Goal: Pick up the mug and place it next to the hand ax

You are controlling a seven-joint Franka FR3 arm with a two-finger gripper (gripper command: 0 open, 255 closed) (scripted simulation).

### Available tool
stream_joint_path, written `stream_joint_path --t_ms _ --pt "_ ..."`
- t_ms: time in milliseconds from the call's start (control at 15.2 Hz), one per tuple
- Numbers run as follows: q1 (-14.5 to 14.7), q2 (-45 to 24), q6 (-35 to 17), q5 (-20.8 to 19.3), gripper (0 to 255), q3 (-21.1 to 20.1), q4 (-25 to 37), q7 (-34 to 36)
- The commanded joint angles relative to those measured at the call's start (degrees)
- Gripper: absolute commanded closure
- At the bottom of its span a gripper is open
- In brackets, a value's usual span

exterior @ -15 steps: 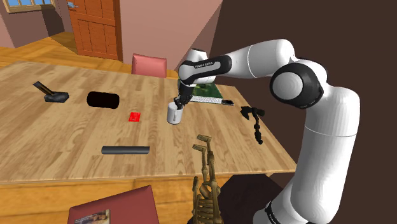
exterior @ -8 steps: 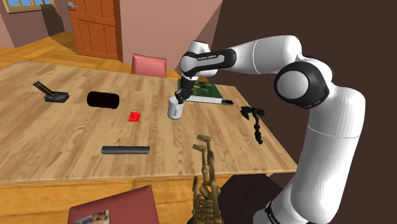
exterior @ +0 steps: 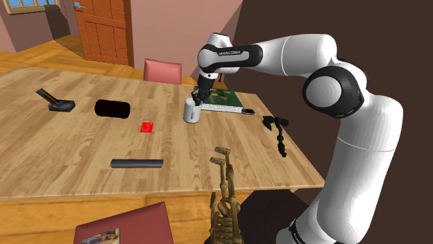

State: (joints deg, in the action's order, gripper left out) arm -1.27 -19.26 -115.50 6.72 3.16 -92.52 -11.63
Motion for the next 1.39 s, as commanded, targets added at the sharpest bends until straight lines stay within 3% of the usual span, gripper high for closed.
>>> stream_joint_path --t_ms 0,924,1320 --pt "-0.06 0.58 1.4 -0.08 255 0.05 0.8 0.06" --pt "-0.2 1.39 11.59 -0.46 255 0.17 10.23 1.0" --pt "-5.03 3.08 11.77 0.58 255 2.58 7.99 -6.4"
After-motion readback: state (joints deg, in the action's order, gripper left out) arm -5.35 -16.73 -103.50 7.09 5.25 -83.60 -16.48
